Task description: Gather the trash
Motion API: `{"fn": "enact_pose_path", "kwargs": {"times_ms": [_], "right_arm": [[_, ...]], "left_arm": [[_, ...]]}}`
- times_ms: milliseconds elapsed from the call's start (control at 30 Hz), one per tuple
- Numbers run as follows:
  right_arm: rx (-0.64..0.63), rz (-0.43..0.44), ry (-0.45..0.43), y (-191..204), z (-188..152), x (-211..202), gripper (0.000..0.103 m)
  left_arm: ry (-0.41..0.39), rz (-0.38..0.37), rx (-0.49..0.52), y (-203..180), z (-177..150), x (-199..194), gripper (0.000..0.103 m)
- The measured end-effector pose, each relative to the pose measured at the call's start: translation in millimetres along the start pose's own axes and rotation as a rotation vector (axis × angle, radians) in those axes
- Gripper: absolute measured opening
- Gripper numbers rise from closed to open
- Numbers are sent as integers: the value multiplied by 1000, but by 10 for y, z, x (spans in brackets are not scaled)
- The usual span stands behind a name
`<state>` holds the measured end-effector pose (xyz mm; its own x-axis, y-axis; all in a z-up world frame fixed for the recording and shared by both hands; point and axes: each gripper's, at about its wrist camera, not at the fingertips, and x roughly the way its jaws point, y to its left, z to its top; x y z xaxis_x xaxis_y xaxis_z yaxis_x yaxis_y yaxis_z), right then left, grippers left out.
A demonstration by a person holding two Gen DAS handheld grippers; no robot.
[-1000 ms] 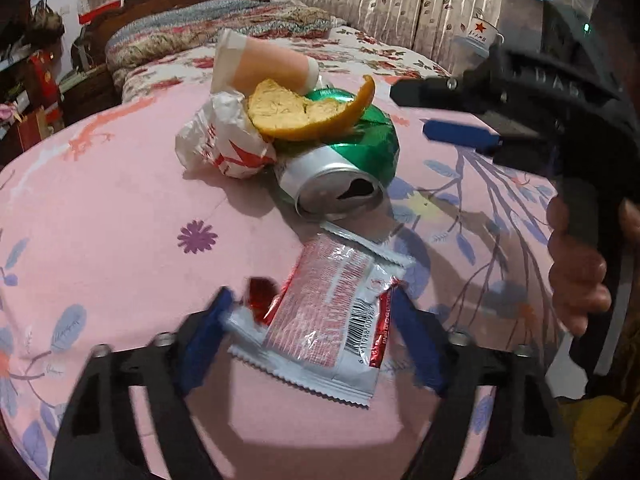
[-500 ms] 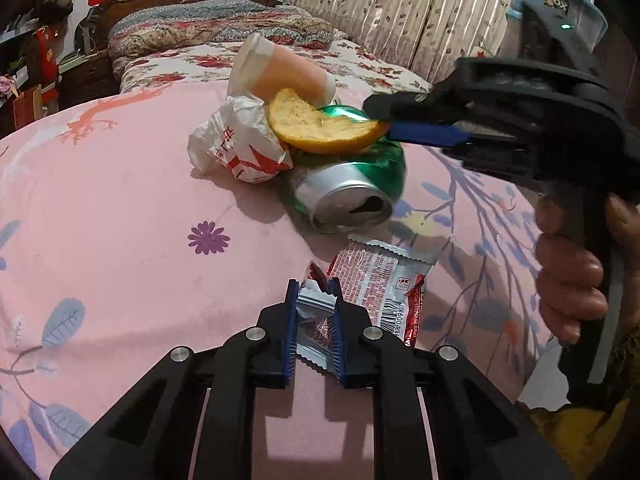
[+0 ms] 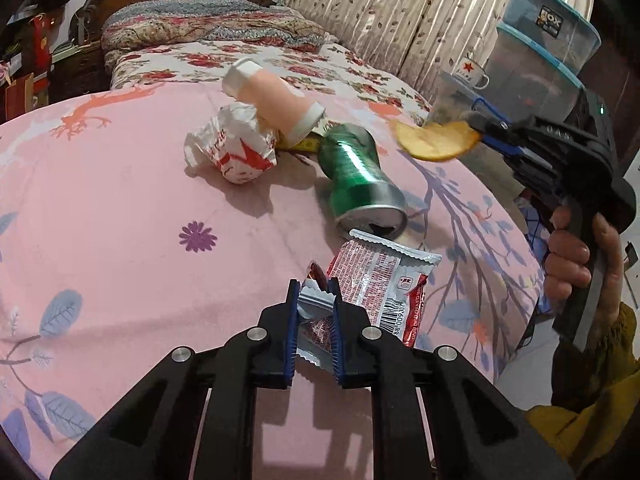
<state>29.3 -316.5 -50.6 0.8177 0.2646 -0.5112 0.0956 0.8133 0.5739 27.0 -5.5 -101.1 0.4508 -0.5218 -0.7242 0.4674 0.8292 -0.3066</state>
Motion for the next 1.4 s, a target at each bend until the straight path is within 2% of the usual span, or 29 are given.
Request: {"fn": "enact_pose_path", "kwargs": {"times_ms": [100,200,367,500,567,600,633,667,700,867,1400], "right_arm": [[71,-82,15,-383,-68,-49,14],[128,-110,79,-643,-231,25,14],[161,-121,145,-777,-411,182,17],[193,-104,150,-802,-443,216,18],[193,-98,145,-802,-451,210,21],[195,-98,142,-801,-456,200,30],[197,-101,134,-800,-455,184,48],[201,-103,120,-797,-451,164,60],[201,-106,94,-793,-446,123,66],[174,-117,66,-738,-392,56,66],[187,-131,68,-743,-370,26,66]], "left_arm": [[22,0,-4,-9,-5,72,12],[31,3,-3,-13,3,109,12],[39,13,2,-61,-7,121,12],[51,17,-2,-56,-19,139,13],[54,18,-7,-54,-19,145,13],[56,18,-9,-50,-18,149,13],[58,17,-11,-46,-14,155,13],[59,17,-11,-48,-17,159,13],[59,17,-11,-48,-22,160,13],[60,15,-9,-47,-15,168,13],[59,-1,-26,-1,-46,170,13]]}}
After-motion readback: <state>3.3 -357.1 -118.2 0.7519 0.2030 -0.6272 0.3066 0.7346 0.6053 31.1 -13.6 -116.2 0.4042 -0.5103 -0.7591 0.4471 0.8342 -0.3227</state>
